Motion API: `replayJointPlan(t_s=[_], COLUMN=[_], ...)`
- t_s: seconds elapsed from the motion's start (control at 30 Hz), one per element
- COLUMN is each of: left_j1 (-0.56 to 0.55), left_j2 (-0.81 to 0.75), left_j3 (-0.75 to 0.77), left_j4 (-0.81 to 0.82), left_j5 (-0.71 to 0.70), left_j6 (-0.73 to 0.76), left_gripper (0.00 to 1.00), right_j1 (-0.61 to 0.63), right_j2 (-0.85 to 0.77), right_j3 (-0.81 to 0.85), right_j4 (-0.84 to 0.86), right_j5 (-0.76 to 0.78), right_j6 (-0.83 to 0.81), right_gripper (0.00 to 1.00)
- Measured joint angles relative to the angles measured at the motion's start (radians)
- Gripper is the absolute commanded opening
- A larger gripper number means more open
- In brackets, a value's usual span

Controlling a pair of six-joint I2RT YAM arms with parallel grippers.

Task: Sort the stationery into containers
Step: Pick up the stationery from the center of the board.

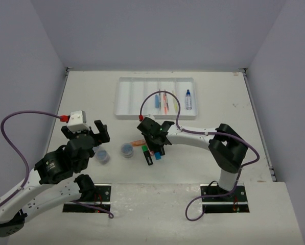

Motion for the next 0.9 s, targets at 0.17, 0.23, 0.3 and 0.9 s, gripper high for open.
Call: replayJointPlan(t_s=[0.17,0.23,0.3,0.9], left_j1=[0.000,0.000,0.000,0.000], left_j2=[0.000,0.000,0.000,-0.003], left_j3=[0.000,0.000,0.000,0.000], left_j4=[0.000,0.000,0.000,0.000], left_j5=[0.001,0.003,0.005,0.028], left_j6=[0.000,0.000,0.000,0.002], left_gripper=[1.00,1.00,1.00,1.00], right_j1=[0.010,0.012,0.011,0.012], right_j2=[0.004,0.012,0.030,0.144], right_j3=[-0.001,0.000,0.001,0.098], right_j4=[0.025,0.032,0.041,0.030], right_j5=[-0.014,-0.015,-0.016,0.022], right_j6=[0.014,0.017,0.018,0.046], right_gripper=[0.28,0.28,0.28,0.38])
